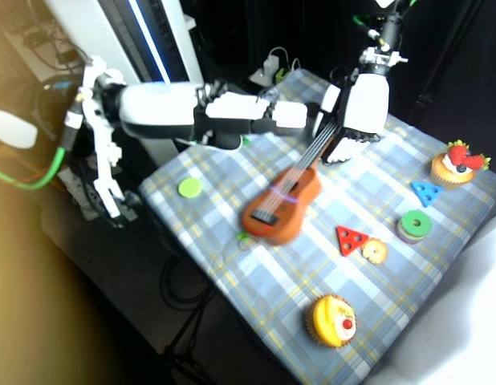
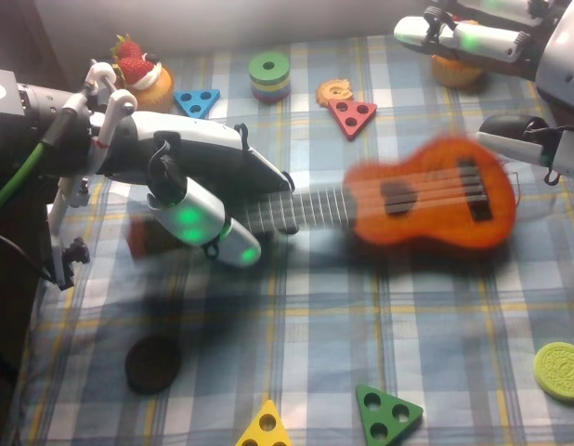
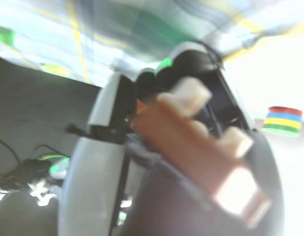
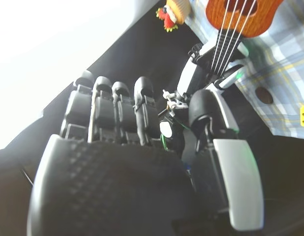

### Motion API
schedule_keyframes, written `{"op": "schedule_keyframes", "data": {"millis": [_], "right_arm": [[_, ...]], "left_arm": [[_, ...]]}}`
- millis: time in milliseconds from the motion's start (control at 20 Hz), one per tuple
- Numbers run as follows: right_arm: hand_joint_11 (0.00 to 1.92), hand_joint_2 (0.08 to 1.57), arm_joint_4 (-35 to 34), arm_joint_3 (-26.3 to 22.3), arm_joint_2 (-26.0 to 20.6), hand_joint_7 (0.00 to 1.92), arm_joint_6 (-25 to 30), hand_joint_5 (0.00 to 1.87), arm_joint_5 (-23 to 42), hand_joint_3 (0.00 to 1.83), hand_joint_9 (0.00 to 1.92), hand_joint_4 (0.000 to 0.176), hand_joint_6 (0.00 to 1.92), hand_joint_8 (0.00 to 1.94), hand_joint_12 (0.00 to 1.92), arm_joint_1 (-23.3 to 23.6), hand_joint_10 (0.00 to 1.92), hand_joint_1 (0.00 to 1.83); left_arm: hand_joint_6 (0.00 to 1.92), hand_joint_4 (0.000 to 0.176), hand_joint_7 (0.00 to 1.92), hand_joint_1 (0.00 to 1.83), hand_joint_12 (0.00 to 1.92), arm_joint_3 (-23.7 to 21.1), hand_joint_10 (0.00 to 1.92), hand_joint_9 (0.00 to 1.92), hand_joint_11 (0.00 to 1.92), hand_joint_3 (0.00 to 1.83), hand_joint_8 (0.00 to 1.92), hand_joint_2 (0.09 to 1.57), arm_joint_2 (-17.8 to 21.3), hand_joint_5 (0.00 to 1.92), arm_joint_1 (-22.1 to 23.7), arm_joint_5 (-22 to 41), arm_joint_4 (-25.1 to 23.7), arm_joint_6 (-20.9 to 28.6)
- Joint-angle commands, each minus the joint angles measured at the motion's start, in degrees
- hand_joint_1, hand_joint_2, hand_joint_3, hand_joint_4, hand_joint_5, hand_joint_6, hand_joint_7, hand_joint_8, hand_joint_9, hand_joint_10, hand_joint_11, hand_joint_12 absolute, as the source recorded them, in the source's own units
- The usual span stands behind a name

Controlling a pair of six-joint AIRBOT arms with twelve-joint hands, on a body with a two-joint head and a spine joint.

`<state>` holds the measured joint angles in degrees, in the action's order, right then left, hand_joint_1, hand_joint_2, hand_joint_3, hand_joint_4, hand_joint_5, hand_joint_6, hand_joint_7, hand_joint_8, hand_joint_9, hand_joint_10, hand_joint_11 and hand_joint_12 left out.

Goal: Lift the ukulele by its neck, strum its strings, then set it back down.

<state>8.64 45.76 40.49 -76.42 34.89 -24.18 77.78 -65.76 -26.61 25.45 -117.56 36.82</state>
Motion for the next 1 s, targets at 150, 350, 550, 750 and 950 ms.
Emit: {"op": "schedule_keyframes", "data": {"millis": [150, 350, 550, 750, 950], "right_arm": [[0.00, 1.39, -0.7, 0.1, -0.1, 0.06, -0.1, 0.18, 7.2, 0.00, 0.00, 0.000, 0.06, 0.00, 0.00, 0.4, 0.00, 0.38], [0.00, 1.39, -1.2, 0.0, -0.4, 0.06, -0.1, 0.18, 7.4, 0.00, 0.00, 0.000, 0.05, 0.00, 0.00, 0.2, 0.00, 0.43], [0.00, 1.40, -2.5, -0.6, -1.6, 0.00, -0.1, 0.12, 10.3, 0.00, 0.00, 0.000, 0.02, 0.00, 0.00, -1.6, 0.00, 0.48], [0.00, 1.42, -4.5, -1.3, -2.9, 0.00, -0.1, 0.08, 12.9, 0.00, 0.00, 0.000, 0.00, 0.00, 0.00, -3.8, 0.00, 0.46], [0.00, 1.43, -7.8, -1.9, -3.8, 0.00, -0.1, 0.00, 16.6, 0.00, 0.00, 0.010, 0.00, 0.00, 0.00, -6.9, 0.00, 0.61]], "left_arm": [[0.16, 0.000, 0.49, 1.01, 1.46, -1.6, 0.67, 0.27, 0.02, 0.00, 0.34, 1.17, 1.7, 0.60, 1.2, -3.2, -0.5, 0.2], [0.01, 0.011, 0.50, 1.00, 1.30, -4.3, 0.45, 0.25, 0.00, 0.00, 0.02, 1.14, 5.4, 0.58, 1.9, -7.7, 6.8, -7.7], [0.00, 0.055, 0.27, 0.86, 1.20, -8.8, 0.59, 0.01, 0.00, 0.00, 0.00, 1.19, 9.9, 0.38, 3.4, -10.8, 23.6, -26.2], [0.00, 0.054, 0.20, 0.83, 1.31, -13.5, 0.50, 0.01, 0.00, 0.00, 0.00, 1.16, 14.5, 0.28, 2.6, -9.8, 67.9, -69.6], [0.01, 0.000, 0.13, 0.68, 1.03, -16.1, 0.26, 0.02, 0.00, 0.01, 0.00, 1.22, 17.3, 0.16, -3.2, 4.3, 100.7, -93.3]]}}
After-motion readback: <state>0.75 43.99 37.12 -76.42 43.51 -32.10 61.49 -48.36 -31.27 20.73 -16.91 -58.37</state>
